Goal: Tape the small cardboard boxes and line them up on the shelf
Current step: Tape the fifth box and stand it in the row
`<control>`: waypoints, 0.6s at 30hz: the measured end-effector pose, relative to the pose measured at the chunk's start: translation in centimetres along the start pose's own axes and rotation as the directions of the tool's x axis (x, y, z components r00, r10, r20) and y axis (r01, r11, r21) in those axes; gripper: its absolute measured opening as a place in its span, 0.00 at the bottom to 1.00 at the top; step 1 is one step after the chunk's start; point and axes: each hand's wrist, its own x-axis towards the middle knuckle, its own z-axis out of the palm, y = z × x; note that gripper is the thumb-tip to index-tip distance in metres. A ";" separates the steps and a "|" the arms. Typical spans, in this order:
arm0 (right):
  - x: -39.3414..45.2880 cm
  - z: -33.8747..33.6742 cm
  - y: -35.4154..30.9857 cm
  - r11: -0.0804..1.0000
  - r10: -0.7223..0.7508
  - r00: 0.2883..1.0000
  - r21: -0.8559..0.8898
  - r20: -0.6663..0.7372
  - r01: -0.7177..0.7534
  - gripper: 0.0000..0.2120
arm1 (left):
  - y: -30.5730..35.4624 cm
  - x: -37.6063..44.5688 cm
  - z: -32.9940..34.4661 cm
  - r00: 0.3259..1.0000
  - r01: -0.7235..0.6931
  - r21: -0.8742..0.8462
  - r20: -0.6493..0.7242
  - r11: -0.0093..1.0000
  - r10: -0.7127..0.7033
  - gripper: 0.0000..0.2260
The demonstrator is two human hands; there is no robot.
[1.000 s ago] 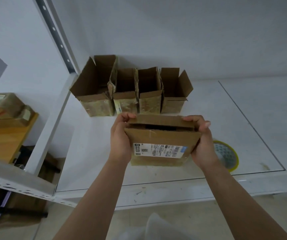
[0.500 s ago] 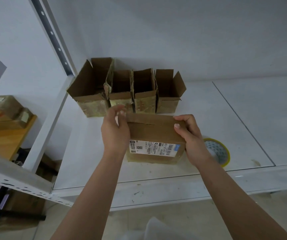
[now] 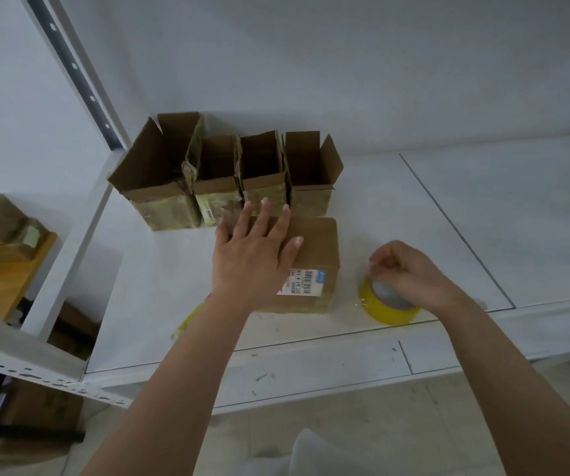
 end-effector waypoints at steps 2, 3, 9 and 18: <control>-0.3 -0.4 1.0 0.940 0.092 0.982 -0.341 0.166 -0.030 0.21 | 0.0 0.1 -0.4 1.000 0.013 -0.024 0.019 1.000 -0.012 0.31; -0.5 -0.1 1.4 0.873 0.154 0.956 -0.488 0.251 -0.012 0.26 | 0.0 0.2 -0.6 0.999 0.017 -0.031 0.029 0.999 -0.016 0.30; -1.2 1.0 2.3 0.589 0.102 0.977 -0.803 0.187 0.092 0.06 | 0.7 0.7 -1.9 0.995 0.009 -0.063 0.100 0.998 -0.003 0.24; -1.2 -4.8 -4.3 0.859 -0.100 0.994 -0.501 0.038 0.106 0.13 | 0.4 0.5 -3.0 0.994 0.067 -0.450 0.108 0.891 -0.021 0.21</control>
